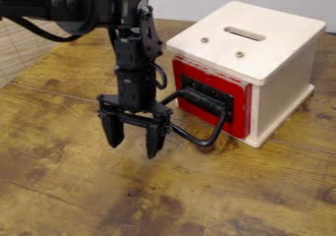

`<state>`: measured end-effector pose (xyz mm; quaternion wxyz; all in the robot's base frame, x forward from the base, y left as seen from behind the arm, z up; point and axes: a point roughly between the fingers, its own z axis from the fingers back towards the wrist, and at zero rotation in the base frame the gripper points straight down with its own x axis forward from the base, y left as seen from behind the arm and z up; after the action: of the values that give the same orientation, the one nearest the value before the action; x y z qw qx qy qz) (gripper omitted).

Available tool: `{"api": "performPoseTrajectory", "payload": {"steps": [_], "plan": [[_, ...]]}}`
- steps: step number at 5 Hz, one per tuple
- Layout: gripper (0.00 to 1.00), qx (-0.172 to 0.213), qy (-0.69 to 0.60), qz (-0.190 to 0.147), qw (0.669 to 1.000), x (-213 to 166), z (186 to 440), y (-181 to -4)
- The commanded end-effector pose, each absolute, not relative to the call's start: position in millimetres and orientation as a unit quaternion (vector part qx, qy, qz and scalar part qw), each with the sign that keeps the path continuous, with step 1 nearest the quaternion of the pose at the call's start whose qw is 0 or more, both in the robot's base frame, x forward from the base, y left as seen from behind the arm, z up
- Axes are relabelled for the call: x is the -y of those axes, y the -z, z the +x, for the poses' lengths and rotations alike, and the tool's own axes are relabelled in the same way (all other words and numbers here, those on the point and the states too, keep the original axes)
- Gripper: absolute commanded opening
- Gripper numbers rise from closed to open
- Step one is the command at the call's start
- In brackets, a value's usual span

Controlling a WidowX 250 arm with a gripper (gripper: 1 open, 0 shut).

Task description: Close the drawer

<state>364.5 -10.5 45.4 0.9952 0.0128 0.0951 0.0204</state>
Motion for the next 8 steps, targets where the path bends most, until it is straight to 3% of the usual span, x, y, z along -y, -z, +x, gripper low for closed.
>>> {"api": "performPoseTrajectory", "payload": {"steps": [1,8], "plan": [[1.00,-0.060,-0.031,0.011,0.998,0.8,374.4,-65.4],[1.00,-0.056,-0.032,0.015,0.998,-5.7,374.5,-70.0]]}}
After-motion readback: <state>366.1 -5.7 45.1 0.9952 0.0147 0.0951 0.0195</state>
